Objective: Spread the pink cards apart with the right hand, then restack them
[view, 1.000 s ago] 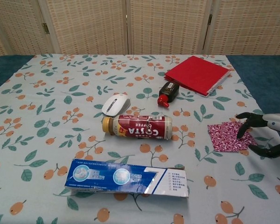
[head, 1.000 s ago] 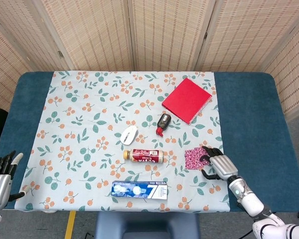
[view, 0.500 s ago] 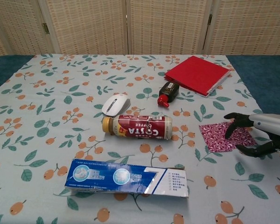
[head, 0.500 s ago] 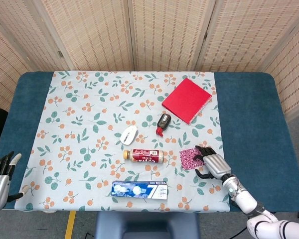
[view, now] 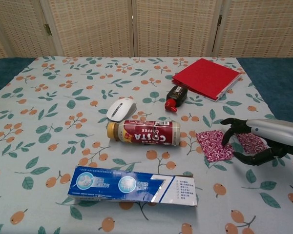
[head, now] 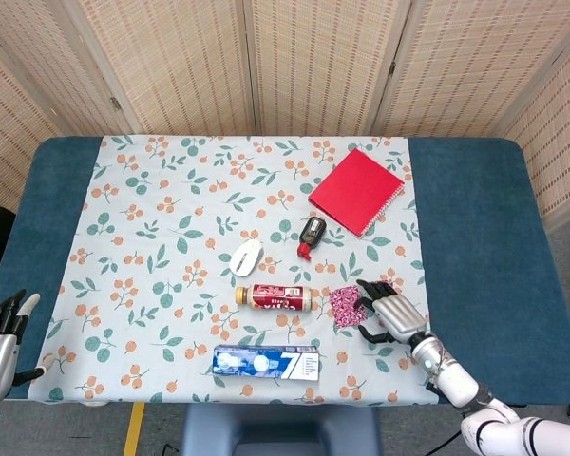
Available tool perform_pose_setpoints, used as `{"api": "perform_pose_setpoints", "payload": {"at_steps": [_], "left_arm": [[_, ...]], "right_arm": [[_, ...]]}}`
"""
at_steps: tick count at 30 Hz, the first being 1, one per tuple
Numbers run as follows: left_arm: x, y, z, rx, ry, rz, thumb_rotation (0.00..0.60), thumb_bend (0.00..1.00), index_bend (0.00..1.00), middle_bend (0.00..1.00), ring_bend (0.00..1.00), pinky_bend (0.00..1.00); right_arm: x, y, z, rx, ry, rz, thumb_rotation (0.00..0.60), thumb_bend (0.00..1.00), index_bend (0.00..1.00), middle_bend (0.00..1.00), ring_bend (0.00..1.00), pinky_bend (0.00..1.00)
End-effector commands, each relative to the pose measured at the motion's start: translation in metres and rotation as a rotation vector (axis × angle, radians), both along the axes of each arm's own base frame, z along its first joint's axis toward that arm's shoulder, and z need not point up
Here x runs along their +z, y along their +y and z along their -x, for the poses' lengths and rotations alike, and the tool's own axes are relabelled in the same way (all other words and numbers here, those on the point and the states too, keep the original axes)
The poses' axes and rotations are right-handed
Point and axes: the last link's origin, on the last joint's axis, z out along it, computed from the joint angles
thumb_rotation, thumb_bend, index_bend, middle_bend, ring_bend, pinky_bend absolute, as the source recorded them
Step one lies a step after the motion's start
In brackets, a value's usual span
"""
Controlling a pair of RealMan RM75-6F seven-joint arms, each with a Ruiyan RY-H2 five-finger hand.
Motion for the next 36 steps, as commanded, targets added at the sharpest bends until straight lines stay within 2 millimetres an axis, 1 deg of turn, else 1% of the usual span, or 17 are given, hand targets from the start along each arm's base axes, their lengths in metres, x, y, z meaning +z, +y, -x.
{"api": "perform_pose_setpoints", "payload": {"at_steps": [1,7,15,21,26,36], "left_arm": [[0.000,0.000,0.000,-0.001,0.000,0.000,0.600,0.24,0.09,0.00,0.03,0.00],[-0.001,-0.001,0.000,-0.004,-0.003,0.004,0.600,0.24,0.09,0.00,0.03,0.00],[0.000,-0.003,0.001,0.001,-0.002,0.001,0.600,0.24,0.09,0.00,0.03,0.00],[0.000,-0.004,0.002,0.002,-0.004,0.003,0.600,0.24,0.09,0.00,0.03,0.00],[0.000,-0.004,0.003,0.004,-0.005,0.001,0.600,0.24,0.09,0.00,0.03,0.00],[0.000,-0.003,0.001,-0.003,-0.002,0.006,0.600,0.24,0.09,0.00,0.03,0.00]], "right_arm": [[0.004,-0.001,-0.002,0.002,-0.012,0.016,0.353,0.51,0.28,0.00,0.00,0.00],[0.008,-0.012,-0.008,0.004,-0.017,0.036,0.353,0.51,0.28,0.00,0.00,0.00],[-0.004,-0.023,-0.018,0.020,0.009,0.011,0.354,0.51,0.28,0.00,0.00,0.00],[-0.009,-0.026,-0.020,0.024,0.028,-0.007,0.354,0.51,0.28,0.00,0.00,0.00],[-0.008,-0.018,-0.017,0.024,0.034,-0.017,0.355,0.51,0.28,0.00,0.00,0.00],[-0.002,0.009,-0.004,0.022,0.051,-0.046,0.355,0.51,0.28,0.00,0.00,0.00]]}}
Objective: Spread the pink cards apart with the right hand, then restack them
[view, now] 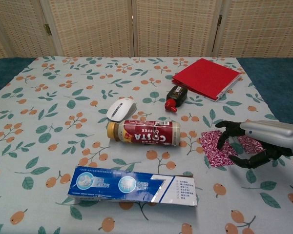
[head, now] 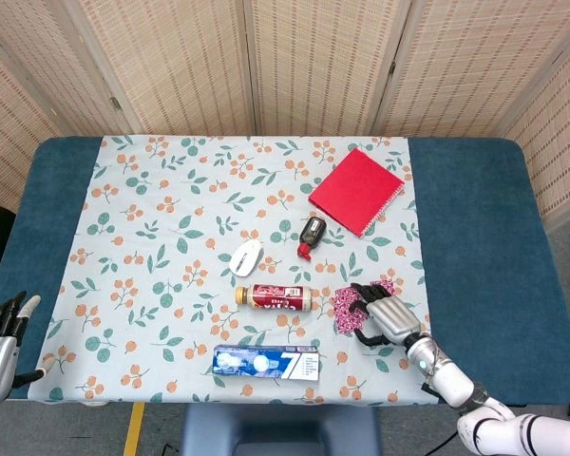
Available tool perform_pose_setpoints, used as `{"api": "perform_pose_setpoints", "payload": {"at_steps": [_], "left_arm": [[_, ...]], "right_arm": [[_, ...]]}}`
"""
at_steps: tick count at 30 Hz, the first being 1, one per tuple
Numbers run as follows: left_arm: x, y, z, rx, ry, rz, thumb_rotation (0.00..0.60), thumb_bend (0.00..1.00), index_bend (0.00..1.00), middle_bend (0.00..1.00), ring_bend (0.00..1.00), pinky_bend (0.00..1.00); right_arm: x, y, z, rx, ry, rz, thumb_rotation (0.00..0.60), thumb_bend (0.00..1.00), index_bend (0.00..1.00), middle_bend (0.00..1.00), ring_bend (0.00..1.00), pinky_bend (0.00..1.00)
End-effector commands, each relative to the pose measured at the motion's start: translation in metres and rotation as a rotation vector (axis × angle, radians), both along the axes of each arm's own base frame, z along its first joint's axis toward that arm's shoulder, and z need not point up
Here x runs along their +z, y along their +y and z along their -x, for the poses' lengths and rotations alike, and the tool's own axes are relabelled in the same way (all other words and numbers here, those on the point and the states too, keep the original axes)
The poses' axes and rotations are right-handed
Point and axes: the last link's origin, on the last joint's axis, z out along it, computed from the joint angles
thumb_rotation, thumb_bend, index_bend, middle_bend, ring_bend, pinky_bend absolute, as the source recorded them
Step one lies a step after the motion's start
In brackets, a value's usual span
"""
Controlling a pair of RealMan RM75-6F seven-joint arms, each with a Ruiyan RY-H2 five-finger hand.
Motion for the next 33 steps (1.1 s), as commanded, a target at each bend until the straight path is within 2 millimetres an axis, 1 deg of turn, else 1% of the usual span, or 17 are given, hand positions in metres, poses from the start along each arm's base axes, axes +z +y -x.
{"api": "perform_pose_setpoints", "payload": {"at_steps": [1,6,9,11,14,20,23,28,33], "left_arm": [[0.000,0.000,0.000,0.000,0.000,0.001,0.600,0.24,0.09,0.00,0.03,0.00],[0.000,0.000,-0.001,-0.003,0.000,0.002,0.600,0.24,0.09,0.00,0.03,0.00],[0.000,-0.001,-0.001,-0.003,-0.002,0.001,0.600,0.24,0.09,0.00,0.03,0.00],[0.001,-0.001,-0.001,-0.005,-0.003,-0.001,0.600,0.24,0.09,0.00,0.03,0.00],[0.001,-0.002,-0.001,-0.008,-0.004,-0.001,0.600,0.24,0.09,0.00,0.03,0.00],[0.002,-0.004,0.001,0.004,-0.005,-0.003,0.600,0.24,0.09,0.00,0.03,0.00],[0.002,-0.005,0.002,0.006,-0.004,-0.005,0.600,0.24,0.09,0.00,0.03,0.00],[0.002,-0.006,0.003,0.008,-0.004,-0.006,0.600,0.24,0.09,0.00,0.03,0.00],[0.003,-0.006,0.002,0.006,-0.004,-0.008,0.600,0.24,0.09,0.00,0.03,0.00]], "right_arm": [[0.003,0.009,0.003,0.000,0.004,-0.006,0.354,0.51,0.28,0.00,0.00,0.00],[0.011,0.029,0.007,0.012,0.012,-0.024,0.354,0.51,0.28,0.00,0.00,0.00],[0.016,0.036,0.006,0.016,-0.001,-0.026,0.354,0.51,0.29,0.00,0.00,0.00],[0.019,0.035,0.003,0.017,-0.019,-0.010,0.353,0.51,0.29,0.00,0.00,0.00],[0.020,0.025,0.003,0.019,-0.019,0.016,0.355,0.51,0.29,0.00,0.00,0.00],[0.010,0.009,-0.001,0.015,-0.017,0.021,0.356,0.51,0.29,0.00,0.00,0.00],[0.006,0.006,-0.003,0.019,-0.016,0.020,0.355,0.51,0.29,0.00,0.00,0.00],[0.002,0.006,-0.002,0.024,0.004,0.002,0.355,0.51,0.29,0.00,0.00,0.00],[0.003,0.013,0.002,0.018,0.013,-0.009,0.355,0.51,0.29,0.00,0.00,0.00]]}}
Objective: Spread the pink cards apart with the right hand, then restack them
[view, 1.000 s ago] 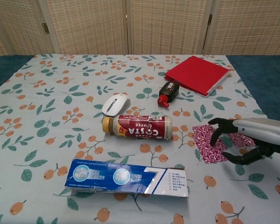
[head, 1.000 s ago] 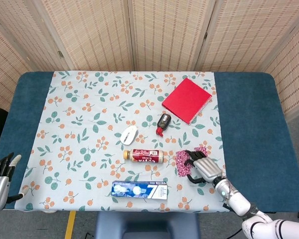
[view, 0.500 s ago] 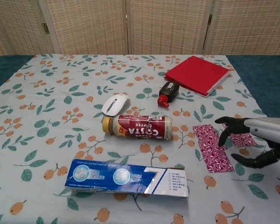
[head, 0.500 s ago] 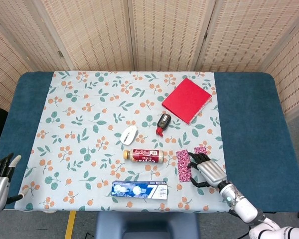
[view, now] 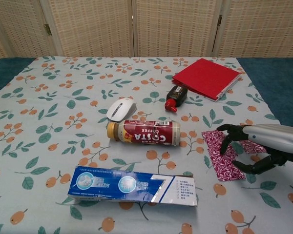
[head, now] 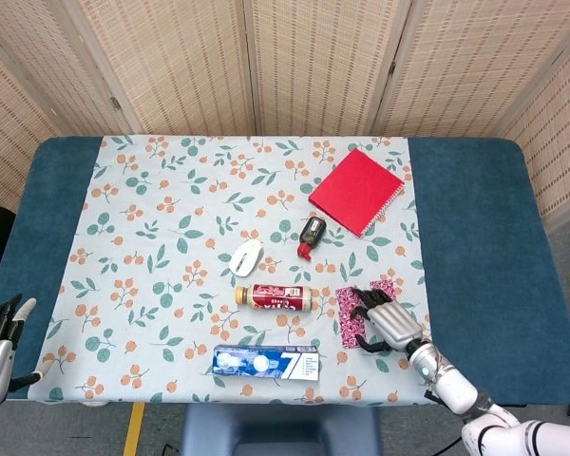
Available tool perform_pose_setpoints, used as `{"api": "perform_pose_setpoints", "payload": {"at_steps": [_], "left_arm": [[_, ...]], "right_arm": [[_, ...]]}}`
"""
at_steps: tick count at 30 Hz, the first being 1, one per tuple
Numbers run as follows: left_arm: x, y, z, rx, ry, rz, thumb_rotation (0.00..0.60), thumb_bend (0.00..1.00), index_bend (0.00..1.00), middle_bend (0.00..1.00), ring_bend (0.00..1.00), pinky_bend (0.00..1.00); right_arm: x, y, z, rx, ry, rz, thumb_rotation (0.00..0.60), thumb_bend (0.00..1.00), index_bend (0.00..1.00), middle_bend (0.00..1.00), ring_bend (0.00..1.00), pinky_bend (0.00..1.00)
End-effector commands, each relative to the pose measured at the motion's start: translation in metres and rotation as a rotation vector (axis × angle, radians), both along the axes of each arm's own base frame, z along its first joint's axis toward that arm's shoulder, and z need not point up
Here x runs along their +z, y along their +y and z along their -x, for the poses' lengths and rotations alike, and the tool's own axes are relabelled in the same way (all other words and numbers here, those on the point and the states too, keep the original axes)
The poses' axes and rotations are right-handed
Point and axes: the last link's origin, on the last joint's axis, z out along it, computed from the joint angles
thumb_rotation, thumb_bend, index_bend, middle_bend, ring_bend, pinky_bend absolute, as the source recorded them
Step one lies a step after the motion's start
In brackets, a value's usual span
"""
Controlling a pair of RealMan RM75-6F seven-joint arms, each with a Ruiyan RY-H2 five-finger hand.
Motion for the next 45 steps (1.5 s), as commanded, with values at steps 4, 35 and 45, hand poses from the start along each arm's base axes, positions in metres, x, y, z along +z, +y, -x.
{"api": "perform_pose_setpoints", "payload": {"at_steps": [4,35,45], "left_arm": [[0.000,0.001,-0.002,-0.008,0.002,0.001,0.600,0.24,0.09,0.00,0.03,0.00],[-0.004,0.003,-0.005,-0.018,-0.008,0.023,0.600,0.24,0.09,0.00,0.03,0.00],[-0.004,0.002,-0.005,-0.006,-0.006,0.038,0.600,0.24,0.09,0.00,0.03,0.00]], "right_arm": [[0.001,0.011,0.005,0.002,0.008,-0.010,0.354,0.51,0.29,0.00,0.00,0.00],[0.055,-0.028,0.028,-0.061,0.100,0.170,0.386,0.43,0.14,0.00,0.00,0.00],[0.039,-0.040,0.030,-0.070,0.157,0.140,0.390,0.42,0.14,0.00,0.00,0.00]]}}
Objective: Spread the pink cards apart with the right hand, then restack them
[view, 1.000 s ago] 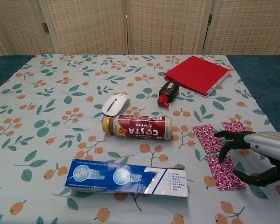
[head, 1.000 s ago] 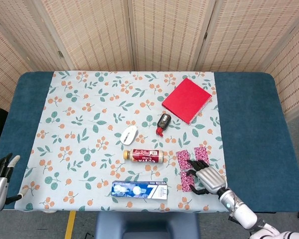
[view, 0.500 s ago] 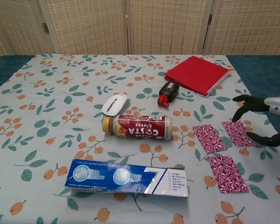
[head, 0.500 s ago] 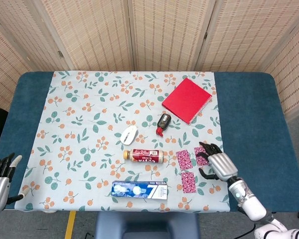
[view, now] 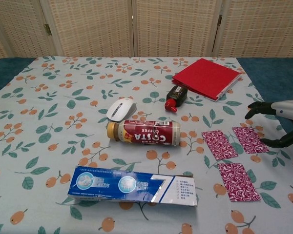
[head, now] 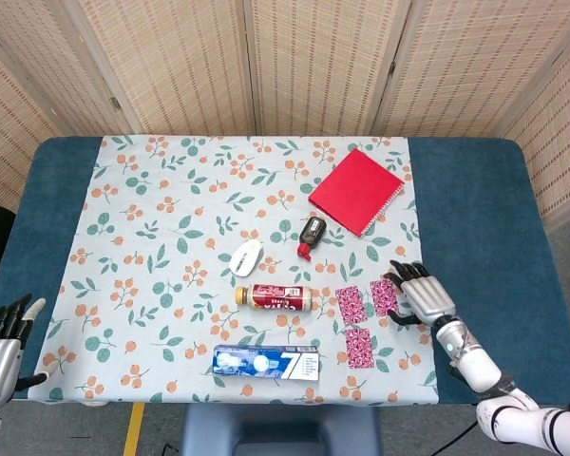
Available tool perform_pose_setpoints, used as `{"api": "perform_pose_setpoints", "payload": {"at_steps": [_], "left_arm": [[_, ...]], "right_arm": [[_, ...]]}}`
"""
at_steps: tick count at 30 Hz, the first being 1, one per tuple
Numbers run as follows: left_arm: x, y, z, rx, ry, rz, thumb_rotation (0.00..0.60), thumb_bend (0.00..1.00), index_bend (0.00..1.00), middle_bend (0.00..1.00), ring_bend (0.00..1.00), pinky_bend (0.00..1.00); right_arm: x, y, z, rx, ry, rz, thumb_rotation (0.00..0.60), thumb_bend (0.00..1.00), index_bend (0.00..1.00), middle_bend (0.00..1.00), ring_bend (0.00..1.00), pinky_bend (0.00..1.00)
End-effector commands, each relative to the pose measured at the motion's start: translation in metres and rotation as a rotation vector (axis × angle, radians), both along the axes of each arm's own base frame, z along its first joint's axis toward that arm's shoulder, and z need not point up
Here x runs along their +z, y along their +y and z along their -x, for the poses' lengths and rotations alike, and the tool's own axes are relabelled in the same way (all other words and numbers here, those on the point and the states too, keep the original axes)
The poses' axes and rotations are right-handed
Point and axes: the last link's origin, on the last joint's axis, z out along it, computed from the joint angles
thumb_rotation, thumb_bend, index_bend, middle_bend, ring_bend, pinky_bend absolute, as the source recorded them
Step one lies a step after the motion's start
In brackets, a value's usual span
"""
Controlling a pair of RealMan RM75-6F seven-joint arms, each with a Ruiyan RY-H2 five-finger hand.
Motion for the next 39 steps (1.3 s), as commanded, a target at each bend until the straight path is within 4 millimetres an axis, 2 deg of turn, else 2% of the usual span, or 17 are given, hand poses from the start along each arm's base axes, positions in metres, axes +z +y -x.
{"api": "perform_pose_setpoints", "payload": {"at_steps": [1,8,23,39], "left_arm": [[0.000,0.000,0.000,0.002,0.000,0.001,0.600,0.24,0.09,0.00,0.03,0.00],[0.001,-0.001,0.002,0.009,-0.005,0.006,0.600,0.24,0.09,0.00,0.03,0.00],[0.000,-0.003,0.002,0.012,-0.011,0.007,0.600,0.24,0.09,0.00,0.03,0.00],[-0.001,-0.003,0.002,0.018,-0.013,0.009,0.600,0.24,0.08,0.00,0.03,0.00]], "right_arm": [[-0.005,0.000,-0.001,0.006,0.009,-0.004,0.390,0.40,0.14,0.00,0.00,0.00],[-0.009,0.008,0.002,0.004,0.015,-0.004,0.390,0.21,0.12,0.00,0.00,0.00],[-0.013,-0.010,0.003,0.000,0.052,-0.012,0.392,0.21,0.12,0.00,0.00,0.00],[-0.018,-0.015,0.003,0.018,0.068,-0.012,0.394,0.21,0.17,0.00,0.00,0.00]]}}
